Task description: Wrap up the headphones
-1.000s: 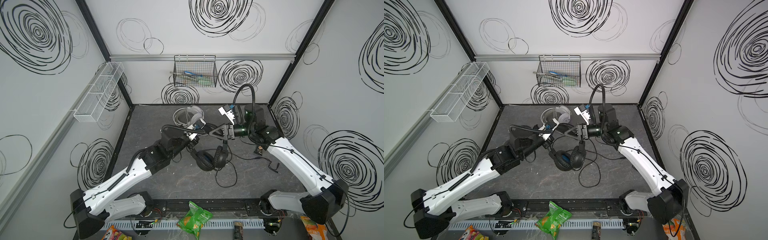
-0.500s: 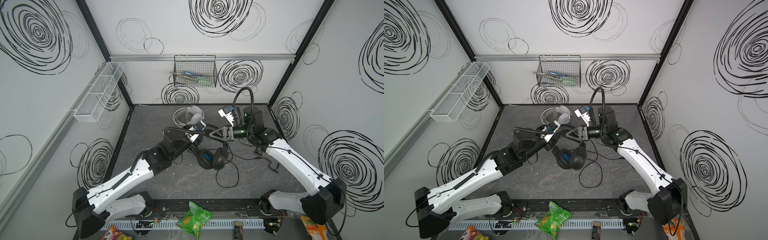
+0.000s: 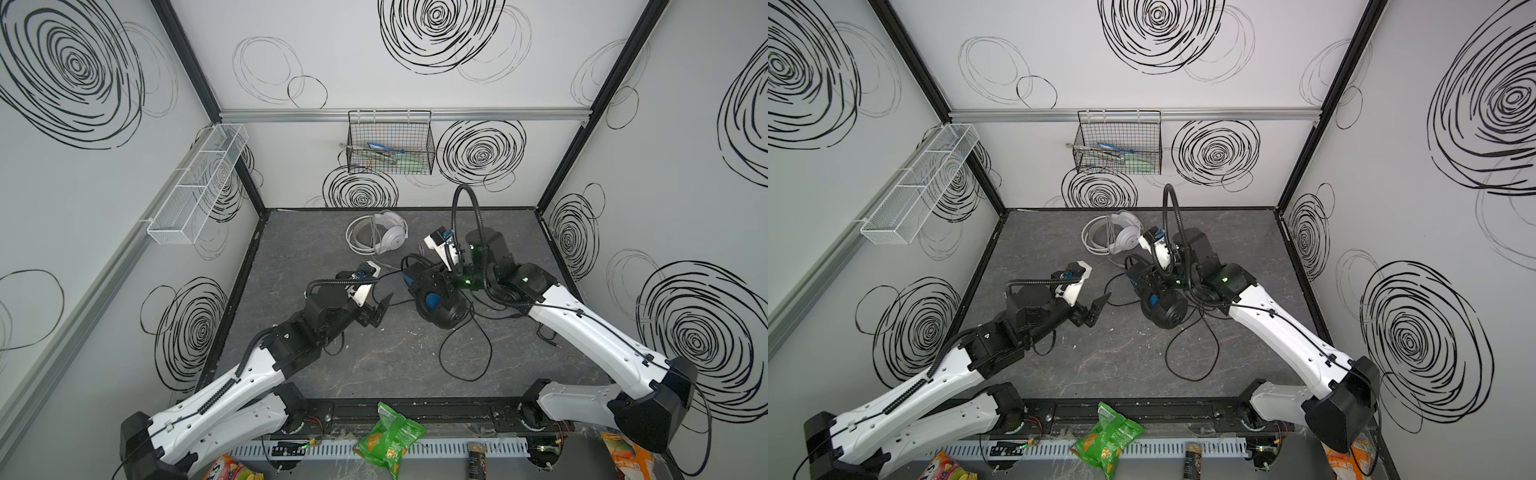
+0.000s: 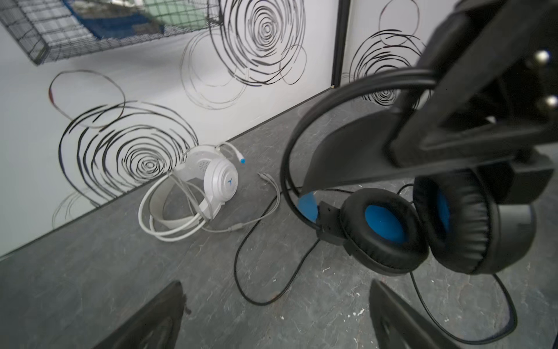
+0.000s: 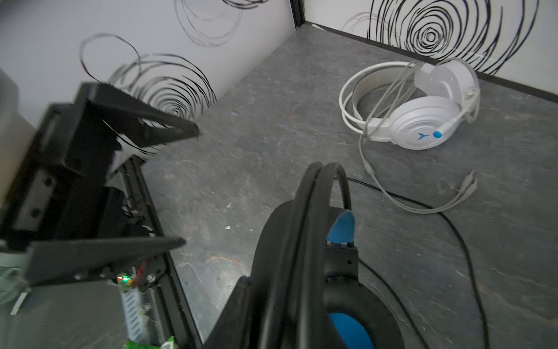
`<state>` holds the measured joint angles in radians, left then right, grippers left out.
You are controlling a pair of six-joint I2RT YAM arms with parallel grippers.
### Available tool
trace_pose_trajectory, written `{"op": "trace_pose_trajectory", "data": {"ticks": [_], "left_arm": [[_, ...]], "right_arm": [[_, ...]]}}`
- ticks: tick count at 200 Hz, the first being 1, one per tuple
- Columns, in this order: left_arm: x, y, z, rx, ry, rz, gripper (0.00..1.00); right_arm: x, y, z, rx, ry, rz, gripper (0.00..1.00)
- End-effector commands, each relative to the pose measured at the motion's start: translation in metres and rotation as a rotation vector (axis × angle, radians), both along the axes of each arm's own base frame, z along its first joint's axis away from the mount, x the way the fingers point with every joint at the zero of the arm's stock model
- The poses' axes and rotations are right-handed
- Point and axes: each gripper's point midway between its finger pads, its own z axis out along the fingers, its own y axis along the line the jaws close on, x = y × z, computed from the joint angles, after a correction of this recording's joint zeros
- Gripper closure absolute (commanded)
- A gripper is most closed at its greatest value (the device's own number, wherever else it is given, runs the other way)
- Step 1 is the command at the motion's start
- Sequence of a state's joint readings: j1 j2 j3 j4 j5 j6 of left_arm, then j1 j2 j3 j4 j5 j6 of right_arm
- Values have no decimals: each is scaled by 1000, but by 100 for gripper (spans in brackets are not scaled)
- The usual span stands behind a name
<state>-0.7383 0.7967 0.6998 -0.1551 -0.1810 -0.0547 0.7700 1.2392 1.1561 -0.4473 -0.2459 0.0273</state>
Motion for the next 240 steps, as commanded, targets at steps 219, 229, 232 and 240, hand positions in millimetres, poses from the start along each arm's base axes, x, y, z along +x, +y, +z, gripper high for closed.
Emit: {"op": "trace_pose_trajectory", "data": {"ticks": [219,229,232,240], "left_arm": [[30,35,-113,-328,692,307,2],[30,31,-117,-298,705,311,2],[29,29,-118,-289,707,311,2],[28,27,-123,-265,717,315,2]], "right_arm": [[-67,47,-121,-178,-64,99,36],[-67,48,-119,-172,-60,98,36],[-66,47,-117,-171,-60,96,35],[-63,45,-113,-169,-57,81,34]]}}
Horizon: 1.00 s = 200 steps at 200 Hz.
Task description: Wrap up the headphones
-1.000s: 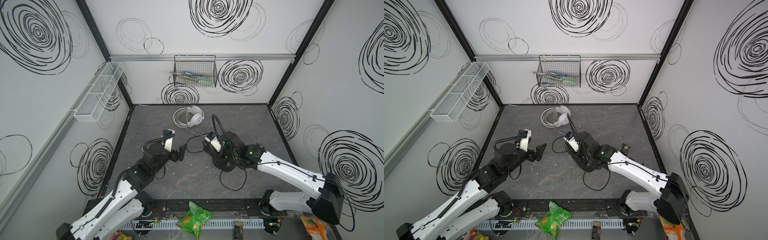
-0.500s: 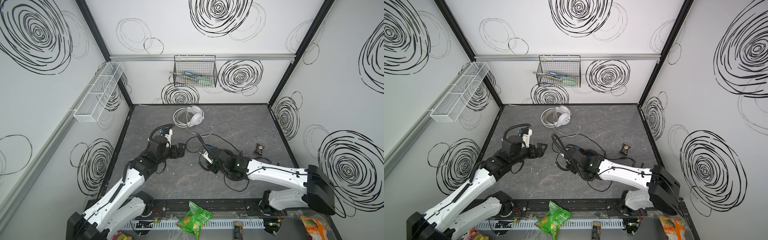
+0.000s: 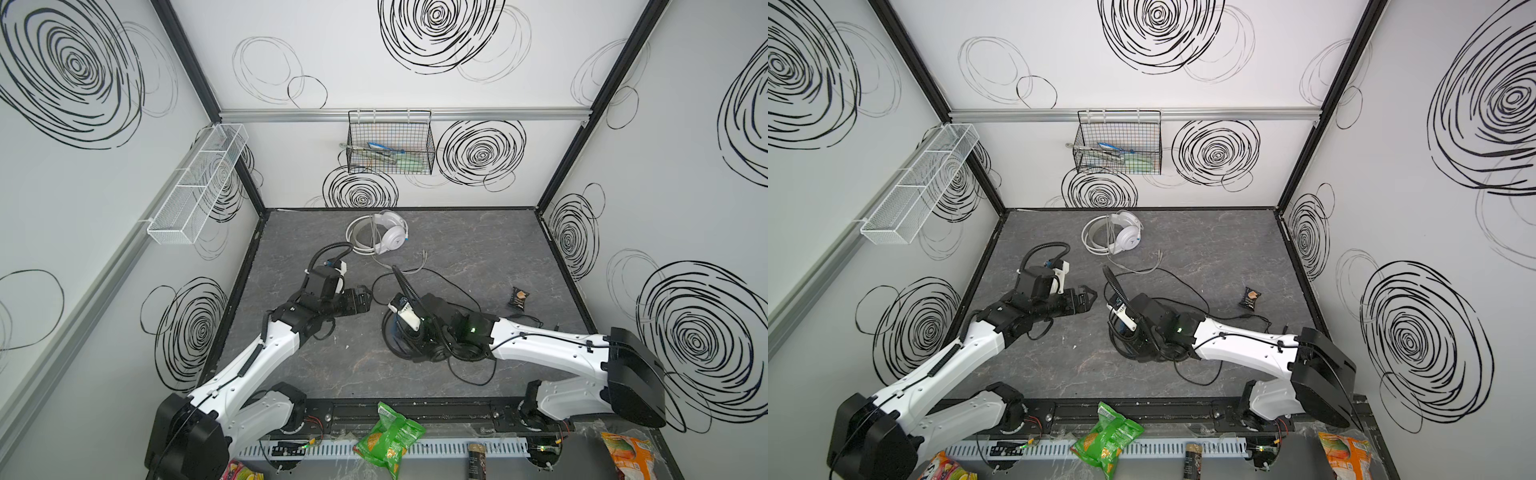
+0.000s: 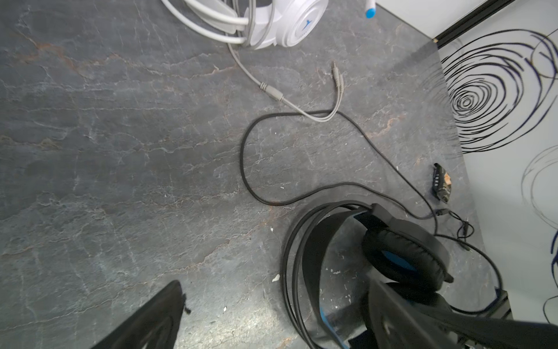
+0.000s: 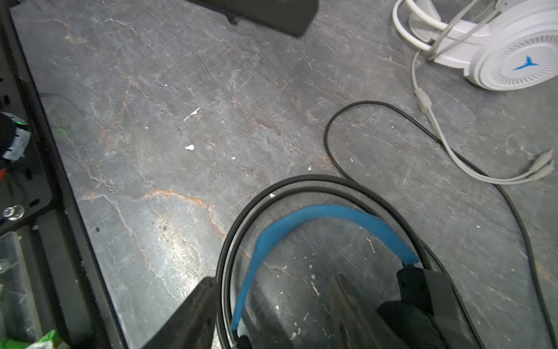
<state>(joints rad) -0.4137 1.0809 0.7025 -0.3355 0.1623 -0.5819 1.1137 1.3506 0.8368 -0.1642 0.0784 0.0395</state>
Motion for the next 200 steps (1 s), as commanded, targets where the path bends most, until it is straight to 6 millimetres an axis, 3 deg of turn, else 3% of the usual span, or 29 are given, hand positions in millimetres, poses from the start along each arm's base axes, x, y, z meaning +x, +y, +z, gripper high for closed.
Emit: {"op": "trace_pose_trajectory", "data": {"ticks": [1,25,36,47,57,64,94,146,157,200], "left_arm": [[4,-10,-2,28,5,-7,3],[-4,-17,-20,83,69,-15,3],[-9,-21,-28,98,93,-16,0],[-14,-28,-34,112,111,-29,4],[-18,-34,-44,127,140,-50,4],[-22,-40,-51,145,157,-70,4],[-27,-61,-69,217,179,-130,4],[-18,-79,-98,311,205,-162,4],[-18,-80,-104,361,209,-173,0],[-30,-77,-129,541,209,-216,23]], "right_arm": [[0,2,17,65,18,-4,34],[16,-14,38,114,37,-88,30],[27,-30,50,160,52,-145,27],[35,-44,59,198,46,-196,21],[42,-56,69,241,17,-231,12],[46,-65,78,271,-6,-251,0],[59,-88,98,306,-57,-324,3],[63,-100,93,293,-67,-366,3],[63,-102,93,297,-67,-371,3],[66,-114,91,312,-58,-406,3]]}}
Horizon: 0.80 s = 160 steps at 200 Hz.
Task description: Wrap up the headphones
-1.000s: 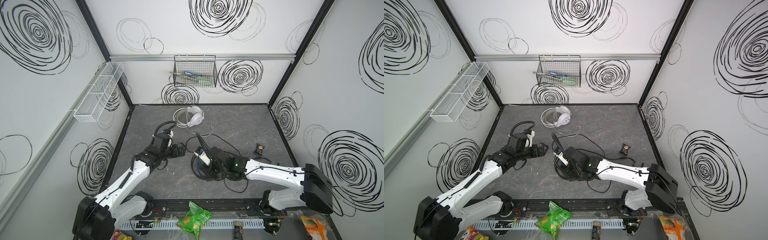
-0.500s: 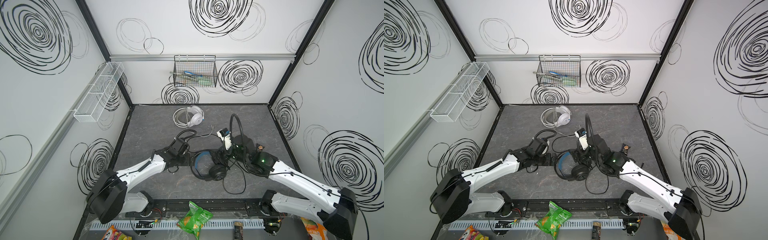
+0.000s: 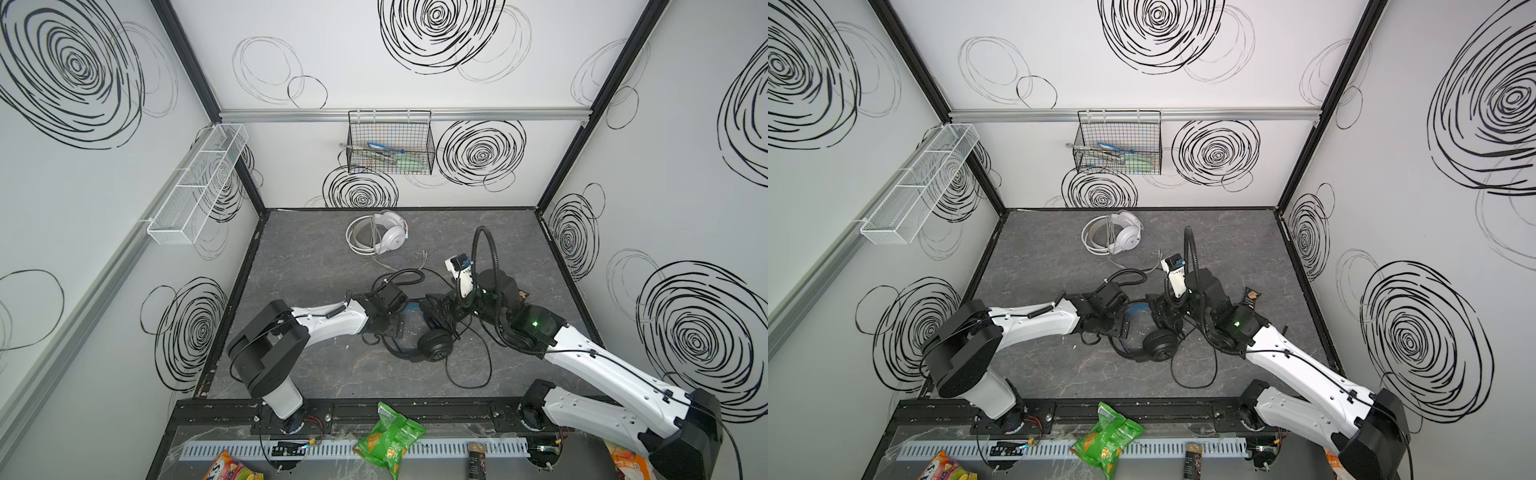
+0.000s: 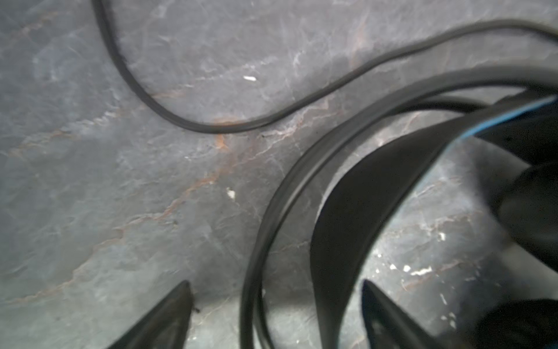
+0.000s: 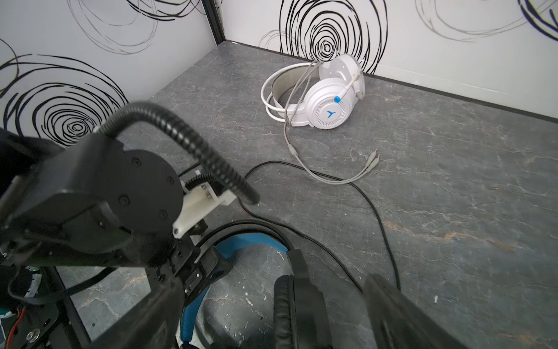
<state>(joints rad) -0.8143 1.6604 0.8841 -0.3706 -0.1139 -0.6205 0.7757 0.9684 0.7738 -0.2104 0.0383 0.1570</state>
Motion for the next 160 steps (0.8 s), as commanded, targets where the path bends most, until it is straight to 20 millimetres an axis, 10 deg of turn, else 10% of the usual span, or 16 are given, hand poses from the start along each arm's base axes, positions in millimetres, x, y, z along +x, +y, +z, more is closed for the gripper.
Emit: {"op": "trace_pose_trajectory", "data": {"ticks": [1,88,128,160], "left_arm": [[-2,5,-9,116,-27,-24,24],[-2,19,-25,236,-57,-10,77],[28,19,20,138,-137,52,96],[65,38,99,94,-292,96,100]], "right_arm": [[1,-10,-2,18,12,-33,3],[5,-19,4,38,3,-59,3],[1,-25,10,32,-15,-52,3],[-6,-29,30,50,-65,-16,3]]}}
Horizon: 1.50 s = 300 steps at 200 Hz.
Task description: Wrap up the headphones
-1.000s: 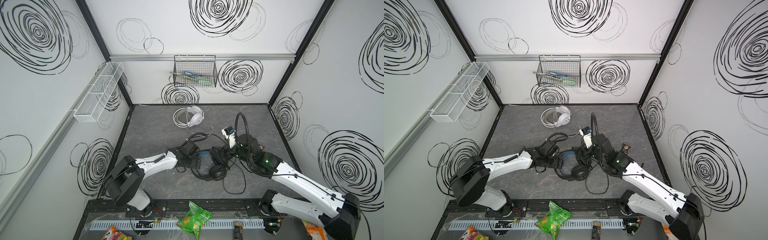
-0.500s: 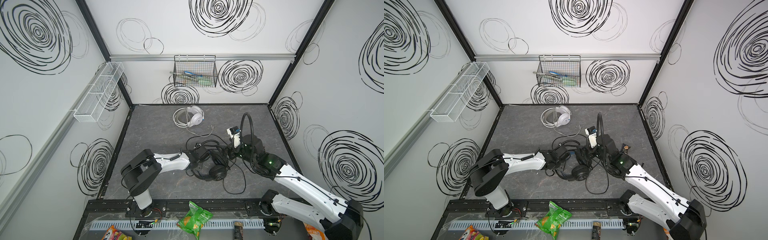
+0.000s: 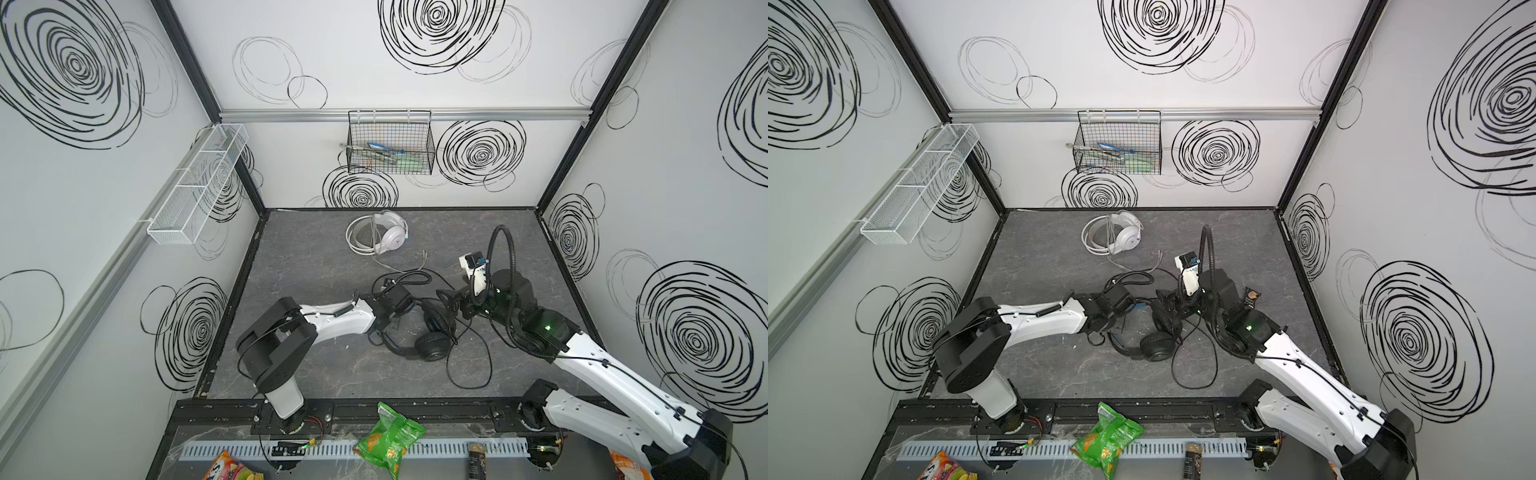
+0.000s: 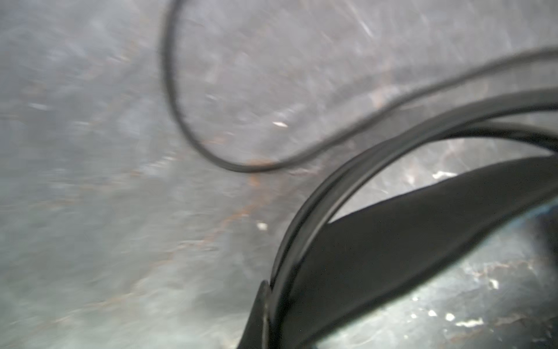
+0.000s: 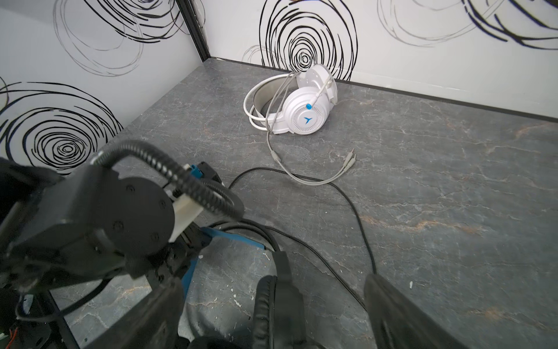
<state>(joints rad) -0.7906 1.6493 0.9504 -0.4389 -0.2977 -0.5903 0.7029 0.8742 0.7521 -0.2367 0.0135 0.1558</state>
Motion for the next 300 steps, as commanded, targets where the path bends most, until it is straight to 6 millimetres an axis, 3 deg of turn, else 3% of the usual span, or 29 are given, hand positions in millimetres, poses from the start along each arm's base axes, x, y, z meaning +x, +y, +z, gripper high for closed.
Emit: {"op": "trace_pose_trajectory", "data": {"ticks": [1,45,68,106,159,244,300], "left_arm": [[34,15,78,-30,-166,25,100],[59,29,206,42,-451,-122,100],[58,39,246,23,-573,-171,100],[57,70,282,-40,-640,-117,100],[51,79,336,-65,-718,-87,100],[46,83,398,-152,-812,-75,100],[43,96,424,-228,-849,-39,100]], "right_arm": [[-8,-3,17,11,-40,36,3],[-35,14,55,104,-134,228,3],[-38,18,67,105,-170,267,3],[-44,19,85,99,-191,306,3],[-69,35,78,169,-126,457,3],[-63,56,39,162,-56,533,2],[-52,65,33,192,-50,523,39]]}}
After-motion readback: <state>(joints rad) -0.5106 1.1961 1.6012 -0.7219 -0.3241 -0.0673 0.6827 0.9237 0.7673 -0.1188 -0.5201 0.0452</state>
